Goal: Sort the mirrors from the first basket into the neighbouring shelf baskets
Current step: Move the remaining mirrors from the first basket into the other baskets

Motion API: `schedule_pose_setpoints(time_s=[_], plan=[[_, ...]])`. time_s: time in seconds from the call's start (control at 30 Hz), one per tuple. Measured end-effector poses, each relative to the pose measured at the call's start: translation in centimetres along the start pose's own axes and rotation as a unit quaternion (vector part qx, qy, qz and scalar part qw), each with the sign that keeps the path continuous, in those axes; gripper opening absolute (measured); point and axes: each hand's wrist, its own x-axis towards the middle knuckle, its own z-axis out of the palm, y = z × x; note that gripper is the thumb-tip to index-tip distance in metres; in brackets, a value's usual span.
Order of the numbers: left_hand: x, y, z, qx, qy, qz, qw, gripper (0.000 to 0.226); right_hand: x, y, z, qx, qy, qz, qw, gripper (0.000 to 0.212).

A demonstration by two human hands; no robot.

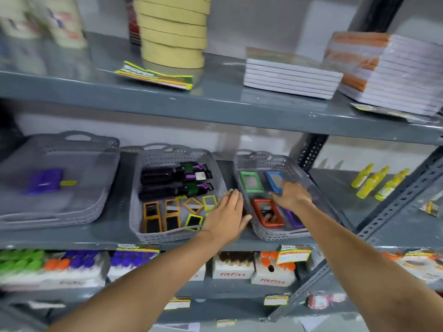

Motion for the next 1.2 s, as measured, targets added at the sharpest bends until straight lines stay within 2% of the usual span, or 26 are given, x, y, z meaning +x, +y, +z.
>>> schedule_pose_setpoints(time_s=[0.2, 0.33, 0.57, 0.8, 0.93, 1.07, 1.2], plan=[[-3.2, -8.2, -4.0, 0.054, 0.034, -0.062, 0.996, 0.062, 0.4, -12.1, -2.5, 0.016, 0.059, -0.107, 0.992, 0.068], [-8.0, -15.6, -6.1, 0.078, 0.026, -0.138, 0.987, 0.063, -0.3, -21.9, -2.3, 0.039, 0.083, -0.201, 0.975, 0.07], [-16.9, -27.1, -9.2, 0.112, 0.009, -0.257, 0.96, 0.057, -2.9, -38.0, 0.3, 0.061, 0.055, -0.296, 0.952, 0.073], [-21.8, -33.9, -9.4, 0.074, 0.028, -0.278, 0.957, 0.049, -4.9, -49.9, 3.6, 0.068, 0.004, -0.345, 0.936, 0.064], [-22.3, -34.9, -8.6, 0.08, 0.014, -0.252, 0.964, 0.06, -5.4, -53.7, 5.4, 0.08, -0.002, -0.355, 0.932, 0.068], [-22.7, -35.4, -8.0, 0.076, 0.007, -0.244, 0.967, 0.053, -6.1, -56.9, 7.1, 0.101, -0.01, -0.388, 0.916, 0.059], [-22.8, -35.7, -8.1, 0.055, -0.005, -0.247, 0.968, 0.053, -6.1, -59.0, 8.3, 0.022, -0.052, -0.411, 0.91, 0.056]])
